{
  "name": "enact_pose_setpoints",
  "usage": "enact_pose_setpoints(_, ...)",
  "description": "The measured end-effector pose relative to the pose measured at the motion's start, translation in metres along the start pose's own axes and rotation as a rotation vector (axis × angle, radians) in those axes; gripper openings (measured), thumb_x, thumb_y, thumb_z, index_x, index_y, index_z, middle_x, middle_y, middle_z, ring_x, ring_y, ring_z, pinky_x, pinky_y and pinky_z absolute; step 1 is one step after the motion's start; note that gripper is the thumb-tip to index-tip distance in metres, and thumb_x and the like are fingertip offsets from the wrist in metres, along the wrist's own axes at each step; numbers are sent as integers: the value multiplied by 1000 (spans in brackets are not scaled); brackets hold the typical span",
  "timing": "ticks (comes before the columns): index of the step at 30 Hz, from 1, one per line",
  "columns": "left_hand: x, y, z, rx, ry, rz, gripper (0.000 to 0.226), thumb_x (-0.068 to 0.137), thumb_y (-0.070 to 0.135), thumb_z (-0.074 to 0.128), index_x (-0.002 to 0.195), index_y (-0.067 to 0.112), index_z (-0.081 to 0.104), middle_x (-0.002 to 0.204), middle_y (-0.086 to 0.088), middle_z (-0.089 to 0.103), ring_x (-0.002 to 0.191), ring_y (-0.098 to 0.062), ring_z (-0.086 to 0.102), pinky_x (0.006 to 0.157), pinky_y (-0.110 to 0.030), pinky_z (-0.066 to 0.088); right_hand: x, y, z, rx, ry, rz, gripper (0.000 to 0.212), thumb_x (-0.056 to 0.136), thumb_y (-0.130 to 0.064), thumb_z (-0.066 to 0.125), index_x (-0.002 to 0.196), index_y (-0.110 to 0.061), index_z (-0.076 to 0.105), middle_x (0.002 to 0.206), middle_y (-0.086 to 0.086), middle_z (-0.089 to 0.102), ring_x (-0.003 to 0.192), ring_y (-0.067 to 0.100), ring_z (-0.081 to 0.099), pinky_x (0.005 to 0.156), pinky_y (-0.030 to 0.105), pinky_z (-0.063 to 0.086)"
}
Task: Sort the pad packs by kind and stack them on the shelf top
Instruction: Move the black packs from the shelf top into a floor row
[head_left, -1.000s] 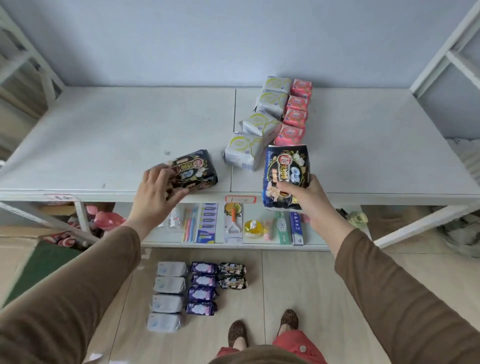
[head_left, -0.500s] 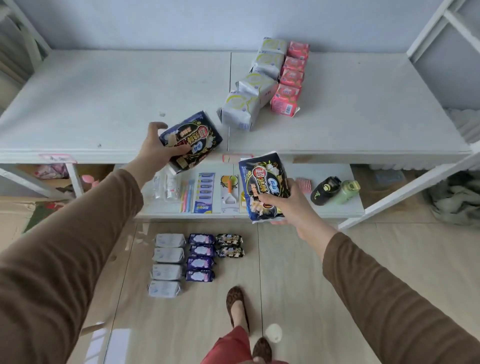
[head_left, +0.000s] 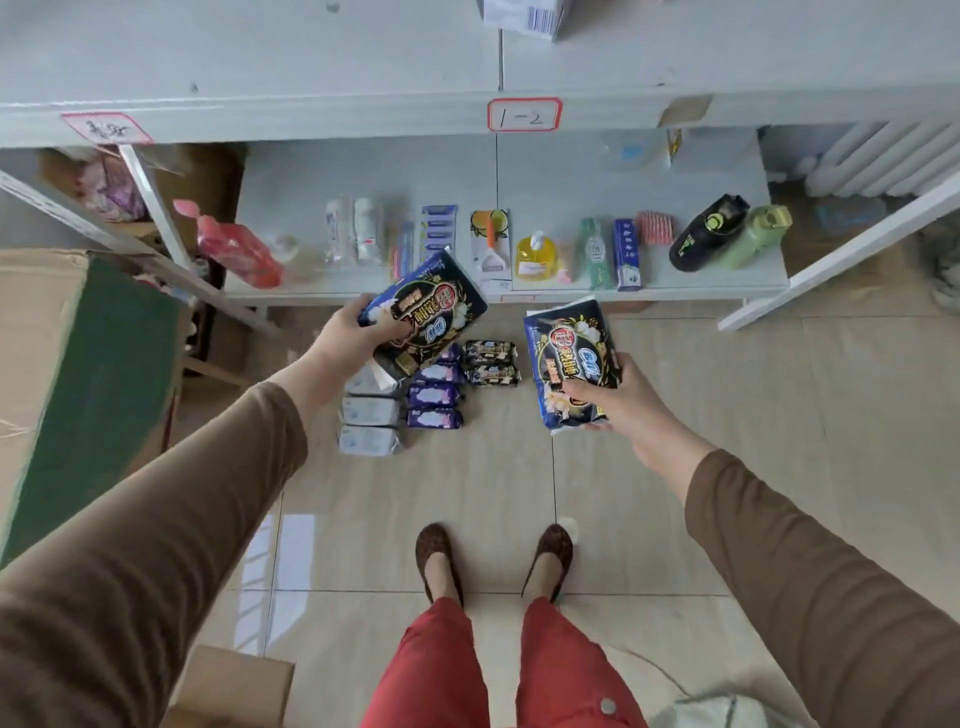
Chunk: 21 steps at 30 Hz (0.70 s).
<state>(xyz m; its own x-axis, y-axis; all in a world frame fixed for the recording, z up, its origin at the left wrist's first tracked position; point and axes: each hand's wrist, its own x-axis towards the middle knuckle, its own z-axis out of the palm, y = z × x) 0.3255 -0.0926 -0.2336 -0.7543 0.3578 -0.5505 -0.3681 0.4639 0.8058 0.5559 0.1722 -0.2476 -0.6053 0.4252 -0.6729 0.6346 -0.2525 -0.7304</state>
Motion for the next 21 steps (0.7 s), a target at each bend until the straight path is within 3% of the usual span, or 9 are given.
enact_pose_setpoints(3,13,-49,-3,36,-87,-45,49,71,15,79,117,22,62,106,-5,74,94,-24,73,82,-35,58,7,32,17,-19,26,39,52,77,-19,84,113,-29,48,114,-6,66,94,13,70,64,29,57)
enact_pose_setpoints(10,57,-163,13,122,-204,-194,59,73,4,79,124,22,54,115,-9,69,101,-26,69,89,-40,56,48,110,49,-149,60,104,56,78,-17,82,119,-25,45,115,-6,65,98,11,67,64,25,55)
enact_pose_setpoints(12,68,-194,26,198,-205,-198,64,71,10,84,123,23,49,115,-4,65,98,-20,67,87,-36,57,64,137,51,-201,66,120,57,76,-19,82,119,-27,45,114,-6,65,100,14,68,65,27,57)
enact_pose_setpoints(16,92,-246,65,460,-95,-102,78,63,32,90,117,27,34,98,6,56,84,-16,58,66,-29,48,101,193,47,-377,76,147,59,73,-26,81,119,-27,44,110,-6,66,101,22,67,89,49,56)
enact_pose_setpoints(18,112,-275,91,527,-44,-49,77,63,44,87,112,30,30,97,5,54,81,-18,55,63,-29,45,128,221,45,-433,81,155,58,73,-27,81,117,-29,43,107,-8,66,99,22,67,88,49,56)
enact_pose_setpoints(21,147,-315,127,595,-28,-17,68,67,54,82,104,31,30,95,6,54,78,-17,56,57,-29,40,170,260,46,-496,75,143,57,73,-27,82,114,-31,42,108,-8,67,94,19,65,74,34,52)
